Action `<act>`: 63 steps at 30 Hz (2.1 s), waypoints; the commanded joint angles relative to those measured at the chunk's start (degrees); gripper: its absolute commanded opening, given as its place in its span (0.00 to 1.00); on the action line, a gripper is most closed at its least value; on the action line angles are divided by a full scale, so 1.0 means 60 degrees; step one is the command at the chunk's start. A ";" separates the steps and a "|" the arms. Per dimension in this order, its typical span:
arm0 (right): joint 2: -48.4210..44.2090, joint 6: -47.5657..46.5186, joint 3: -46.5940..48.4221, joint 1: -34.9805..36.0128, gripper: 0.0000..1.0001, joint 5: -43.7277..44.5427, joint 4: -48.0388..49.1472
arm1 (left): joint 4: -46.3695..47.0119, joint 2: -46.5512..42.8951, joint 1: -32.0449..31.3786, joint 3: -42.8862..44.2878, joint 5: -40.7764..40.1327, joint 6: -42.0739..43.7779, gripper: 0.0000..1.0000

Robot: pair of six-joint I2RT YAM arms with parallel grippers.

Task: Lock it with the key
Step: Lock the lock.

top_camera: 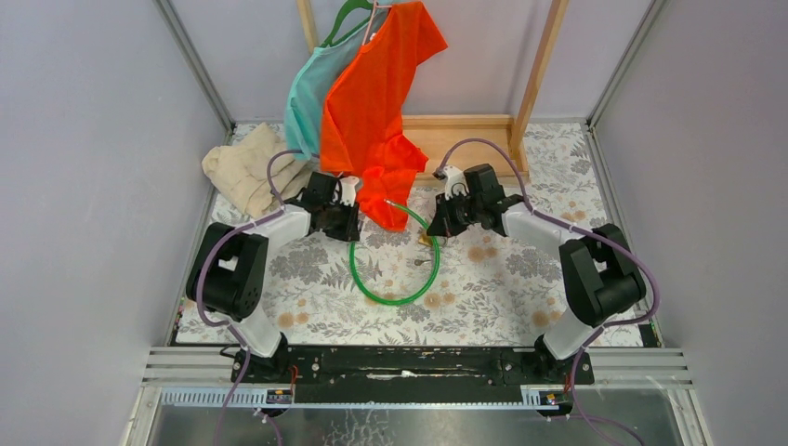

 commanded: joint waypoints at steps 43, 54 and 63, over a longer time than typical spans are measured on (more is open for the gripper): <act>0.1792 -0.0397 0.2143 0.2092 0.00 0.0189 -0.1659 | 0.1856 -0.1585 0.0039 -0.0877 -0.0135 0.0425 0.00; 0.1925 -0.0439 0.2282 0.2199 0.00 0.0292 -0.1749 | 0.1887 -0.1622 0.0037 -0.0907 -0.0070 0.0439 0.00; 0.1963 -0.0466 0.2294 0.2199 0.00 0.0543 -0.1774 | 0.1901 -0.1648 0.0039 -0.0936 -0.0058 0.0434 0.00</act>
